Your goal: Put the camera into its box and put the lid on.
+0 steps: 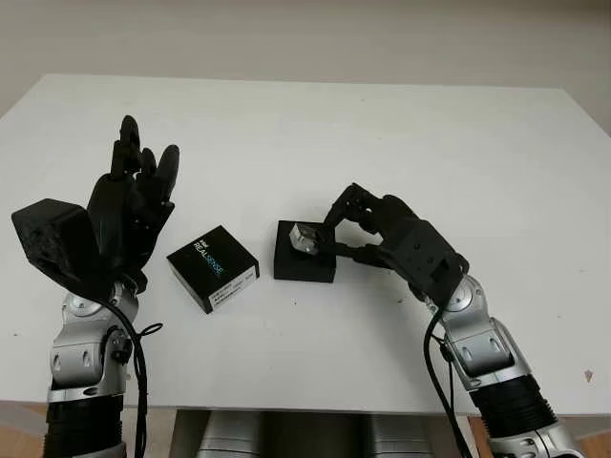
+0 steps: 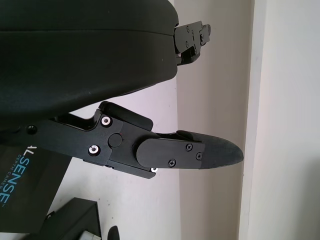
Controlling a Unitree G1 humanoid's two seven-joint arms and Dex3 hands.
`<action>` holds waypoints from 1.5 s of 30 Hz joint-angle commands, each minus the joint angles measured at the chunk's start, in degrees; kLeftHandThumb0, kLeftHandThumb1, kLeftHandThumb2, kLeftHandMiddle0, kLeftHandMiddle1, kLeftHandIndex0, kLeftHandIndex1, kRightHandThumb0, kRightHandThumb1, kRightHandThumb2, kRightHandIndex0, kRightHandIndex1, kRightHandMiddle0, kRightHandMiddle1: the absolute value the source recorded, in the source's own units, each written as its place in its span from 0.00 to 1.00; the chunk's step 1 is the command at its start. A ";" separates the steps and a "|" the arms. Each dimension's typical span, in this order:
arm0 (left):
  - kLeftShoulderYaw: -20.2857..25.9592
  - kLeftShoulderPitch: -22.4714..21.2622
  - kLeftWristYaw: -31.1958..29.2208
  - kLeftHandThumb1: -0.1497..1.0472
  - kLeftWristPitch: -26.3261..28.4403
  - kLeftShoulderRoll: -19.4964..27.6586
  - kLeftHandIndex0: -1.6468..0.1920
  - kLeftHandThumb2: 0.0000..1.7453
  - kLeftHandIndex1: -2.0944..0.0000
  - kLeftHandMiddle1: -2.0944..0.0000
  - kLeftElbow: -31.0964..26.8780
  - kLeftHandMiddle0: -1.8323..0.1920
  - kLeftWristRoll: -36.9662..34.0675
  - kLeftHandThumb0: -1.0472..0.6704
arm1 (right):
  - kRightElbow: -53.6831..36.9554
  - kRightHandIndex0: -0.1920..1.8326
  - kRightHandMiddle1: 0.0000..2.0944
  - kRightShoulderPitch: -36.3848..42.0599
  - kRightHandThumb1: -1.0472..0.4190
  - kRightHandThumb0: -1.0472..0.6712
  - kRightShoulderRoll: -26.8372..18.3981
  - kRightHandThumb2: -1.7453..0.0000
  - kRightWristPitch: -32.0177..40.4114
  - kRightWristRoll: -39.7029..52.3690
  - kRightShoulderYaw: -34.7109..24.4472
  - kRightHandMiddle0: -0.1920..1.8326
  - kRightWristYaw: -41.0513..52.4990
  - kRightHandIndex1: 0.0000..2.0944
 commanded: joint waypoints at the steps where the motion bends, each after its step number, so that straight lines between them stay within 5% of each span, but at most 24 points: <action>1: 0.08 -0.05 0.17 1.00 0.03 0.08 1.00 0.18 0.98 0.98 -0.96 1.00 0.05 0.21 | -0.49 0.22 0.54 -1.97 0.08 0.32 -0.98 0.97 1.00 0.50 -0.78 0.16 1.20 0.02; 9: 0.16 0.24 0.30 1.00 -0.16 -0.14 0.99 0.18 0.97 0.98 -1.32 1.00 -0.08 0.21 | -1.01 0.19 0.37 -3.81 0.11 0.28 -2.53 0.97 2.07 1.74 -1.34 0.18 4.23 0.02; 23: 0.00 0.10 0.20 1.00 -0.46 -0.13 1.00 0.19 0.98 0.98 -1.02 1.00 0.05 0.21 | -1.38 0.19 0.34 -2.04 0.12 0.27 -1.81 0.97 -0.89 0.07 0.24 0.19 2.77 0.02; 34: 0.41 -0.10 0.11 1.00 0.61 0.32 1.00 0.18 0.98 0.98 -1.63 1.00 -0.54 0.21 | -2.54 0.19 0.37 0.60 0.12 0.27 -0.56 0.97 -1.68 -1.36 2.24 0.19 1.47 0.02; 45: 0.64 0.11 -0.10 1.00 1.08 0.50 1.00 0.18 0.98 0.99 -2.03 1.00 -0.52 0.21 | 0.21 0.22 0.50 1.71 0.12 0.30 2.10 0.97 -4.41 -3.22 3.73 0.20 -2.98 0.03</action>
